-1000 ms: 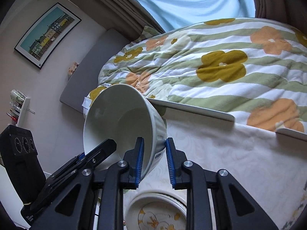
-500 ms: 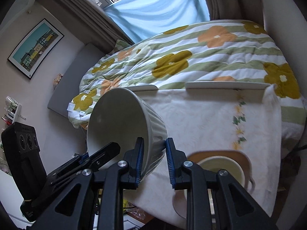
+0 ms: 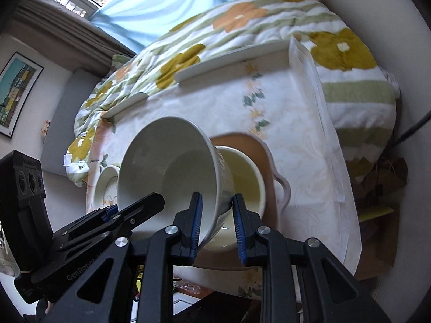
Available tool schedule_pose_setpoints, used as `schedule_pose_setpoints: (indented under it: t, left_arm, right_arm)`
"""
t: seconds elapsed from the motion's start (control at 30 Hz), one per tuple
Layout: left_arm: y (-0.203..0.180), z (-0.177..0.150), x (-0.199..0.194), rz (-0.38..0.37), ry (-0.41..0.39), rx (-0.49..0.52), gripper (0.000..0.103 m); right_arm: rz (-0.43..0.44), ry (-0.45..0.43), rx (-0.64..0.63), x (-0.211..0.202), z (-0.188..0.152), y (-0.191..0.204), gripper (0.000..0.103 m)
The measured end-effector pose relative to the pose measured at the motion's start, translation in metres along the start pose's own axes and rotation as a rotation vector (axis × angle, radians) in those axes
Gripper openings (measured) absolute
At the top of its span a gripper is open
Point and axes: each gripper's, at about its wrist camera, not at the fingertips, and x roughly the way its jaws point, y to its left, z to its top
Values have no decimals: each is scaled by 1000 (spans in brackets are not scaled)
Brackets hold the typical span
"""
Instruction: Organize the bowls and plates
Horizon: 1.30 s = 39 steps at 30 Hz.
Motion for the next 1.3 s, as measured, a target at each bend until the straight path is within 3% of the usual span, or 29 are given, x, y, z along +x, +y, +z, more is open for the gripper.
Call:
schedule_pose_setpoints:
  t: [0.27, 0.83, 1.3]
  left_arm:
    - [-2, 3, 26, 63, 58, 57, 23]
    - [-24, 0, 34, 231, 51, 207, 23]
    - [-27, -7, 37, 264, 67, 225, 23]
  right_arm:
    - [-55, 18, -9, 15, -10, -6, 21]
    - [-126, 10, -82, 19, -13, -1, 21]
    - [-114, 4, -86, 17, -15, -2, 21]
